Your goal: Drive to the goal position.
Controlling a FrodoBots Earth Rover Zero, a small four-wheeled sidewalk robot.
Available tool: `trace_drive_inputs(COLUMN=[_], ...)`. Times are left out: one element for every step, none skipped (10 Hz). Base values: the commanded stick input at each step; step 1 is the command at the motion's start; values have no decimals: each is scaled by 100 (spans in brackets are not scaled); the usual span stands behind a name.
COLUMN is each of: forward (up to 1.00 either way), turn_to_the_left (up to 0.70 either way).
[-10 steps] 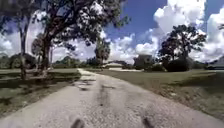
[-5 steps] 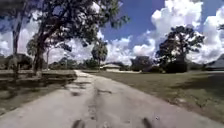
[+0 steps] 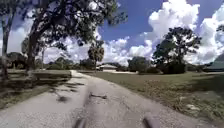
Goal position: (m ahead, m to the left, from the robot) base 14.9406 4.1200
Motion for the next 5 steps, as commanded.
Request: trace_drive_inputs(forward=[35, -26, -70, -70, -70], turn_to_the_left=[0, 0, 0, 0, 0])
